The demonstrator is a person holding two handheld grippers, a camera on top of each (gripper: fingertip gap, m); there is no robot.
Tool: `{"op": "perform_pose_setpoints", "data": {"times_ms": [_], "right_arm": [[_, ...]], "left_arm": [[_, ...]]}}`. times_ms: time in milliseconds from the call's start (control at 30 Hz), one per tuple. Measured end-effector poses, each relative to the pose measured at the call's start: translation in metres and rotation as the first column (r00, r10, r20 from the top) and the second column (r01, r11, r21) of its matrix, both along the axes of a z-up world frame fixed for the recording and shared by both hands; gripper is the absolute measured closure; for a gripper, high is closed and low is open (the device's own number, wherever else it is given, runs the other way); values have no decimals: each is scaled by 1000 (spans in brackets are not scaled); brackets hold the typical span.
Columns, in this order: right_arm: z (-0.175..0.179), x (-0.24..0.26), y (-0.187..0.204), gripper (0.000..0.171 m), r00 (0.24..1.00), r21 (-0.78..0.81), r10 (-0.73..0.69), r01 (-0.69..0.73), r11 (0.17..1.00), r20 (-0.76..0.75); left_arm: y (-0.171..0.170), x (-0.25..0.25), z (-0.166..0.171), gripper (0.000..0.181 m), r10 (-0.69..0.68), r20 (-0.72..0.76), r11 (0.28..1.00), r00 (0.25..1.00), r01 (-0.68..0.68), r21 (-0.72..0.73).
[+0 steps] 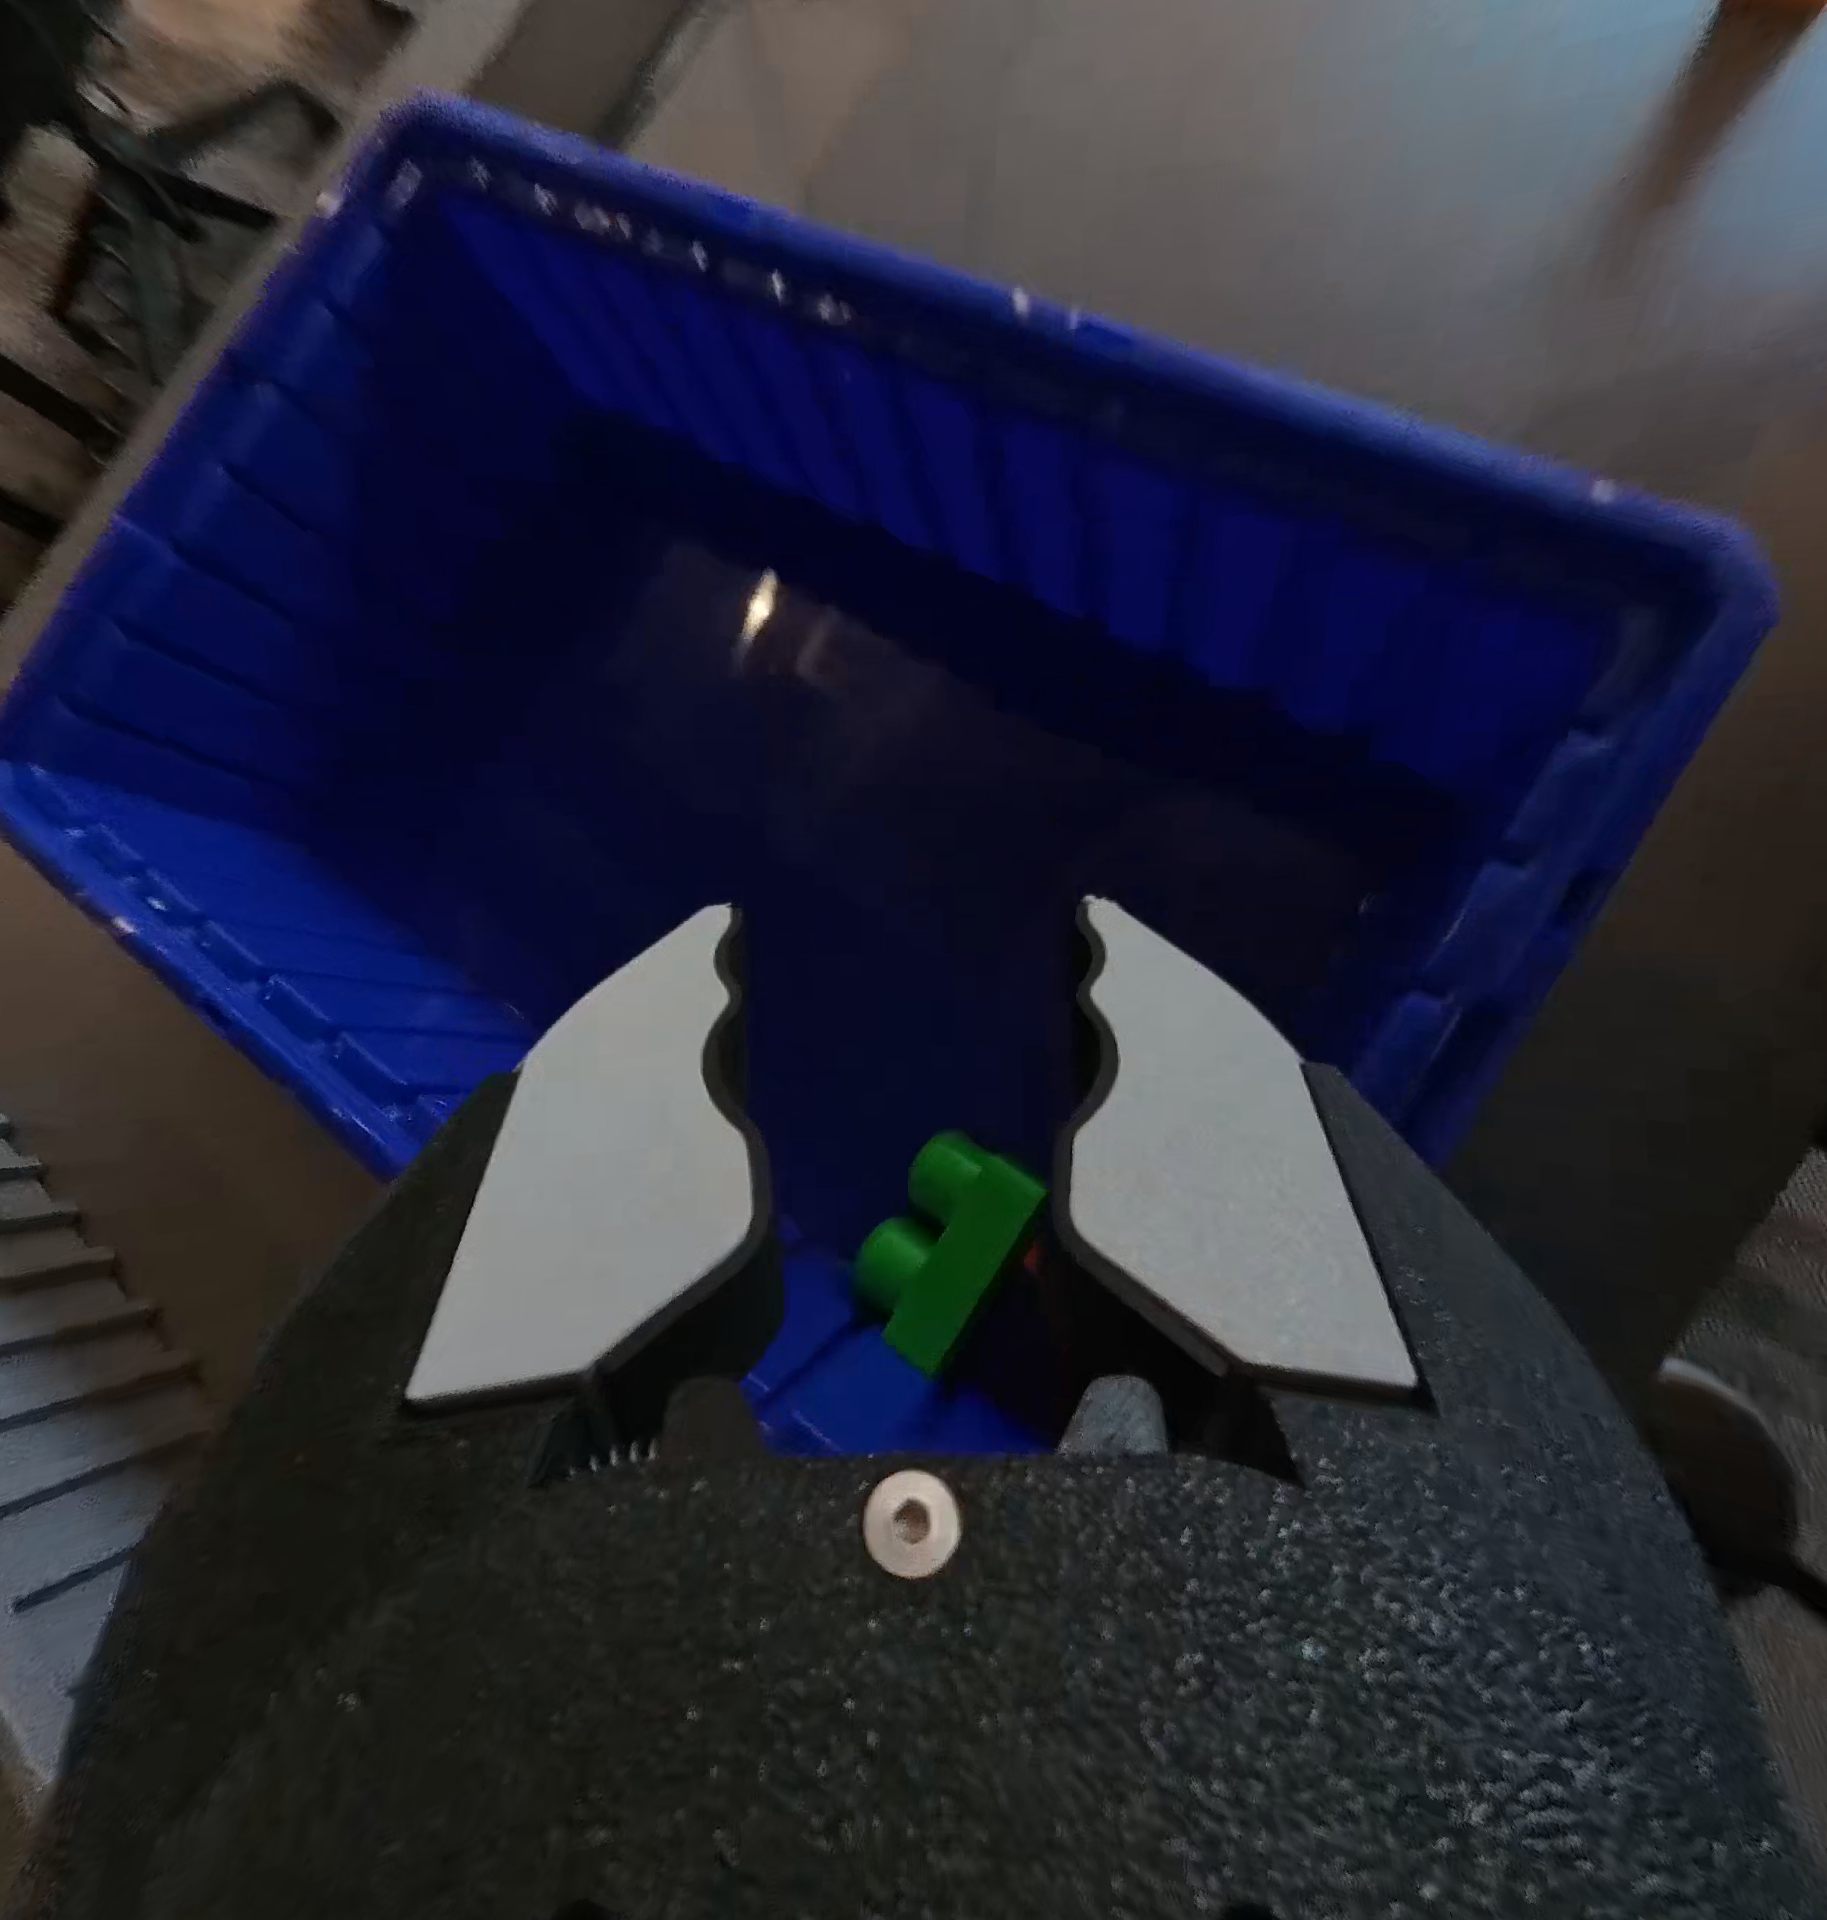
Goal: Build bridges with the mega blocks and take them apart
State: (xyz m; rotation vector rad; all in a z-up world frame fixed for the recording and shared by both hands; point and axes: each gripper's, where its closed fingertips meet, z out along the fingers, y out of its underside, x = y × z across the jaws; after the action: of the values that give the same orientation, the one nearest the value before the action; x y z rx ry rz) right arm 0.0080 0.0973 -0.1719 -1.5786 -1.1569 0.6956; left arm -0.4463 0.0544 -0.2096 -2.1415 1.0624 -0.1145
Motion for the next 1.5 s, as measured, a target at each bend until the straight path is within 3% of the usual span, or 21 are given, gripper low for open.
{"op": "perform_pose_setpoints", "data": {"times_ms": [167, 367, 533, 667, 767, 1067, 1300, 1433, 1500], "right_arm": [[2, -8, 8, 89, 999, -1, -25, 25, 1000, 24], [0, -10, 18, 89, 999, -9, -38, 38, 999, 23], [-4, -7, 22, 89, 999, -16, -45, 45, 999, 8], [-5, 0, 25, 90, 998, -24, -59, 59, 998, -20], [-3, 6, 28, 91, 996, -23, -75, 75, 997, -37], [8, 22, 38, 94, 988, -5, -125, 125, 992, -92], [11, 22, 44, 96, 987, 17, -130, 132, 991, -91], [8, 21, 45, 96, 987, 17, -132, 134, 991, -93], [7, 22, 46, 97, 986, 17, -136, 138, 990, -100]], "left_arm": [[-9, -16, -30, 128, -189, -118, 966, 975, 164, -198], [-36, -24, -57, 132, -437, -142, 815, 888, 325, -479], [-60, -31, -75, 134, -566, -120, 636, 816, 340, -692], [-68, -37, -90, 132, -647, -182, 551, 741, 289, -783], [-69, -33, -94, 136, -673, -174, 517, 719, 288, -806], [-68, -32, -110, 135, -760, -261, 518, 595, 312, -796], [-74, -34, -110, 143, -747, -209, 453, 631, 253, -855], [-79, -34, -108, 153, -723, -191, 445, 664, 235, -864], [-78, -34, -107, 157, -705, -205, 477, 679, 241, -845]]}}
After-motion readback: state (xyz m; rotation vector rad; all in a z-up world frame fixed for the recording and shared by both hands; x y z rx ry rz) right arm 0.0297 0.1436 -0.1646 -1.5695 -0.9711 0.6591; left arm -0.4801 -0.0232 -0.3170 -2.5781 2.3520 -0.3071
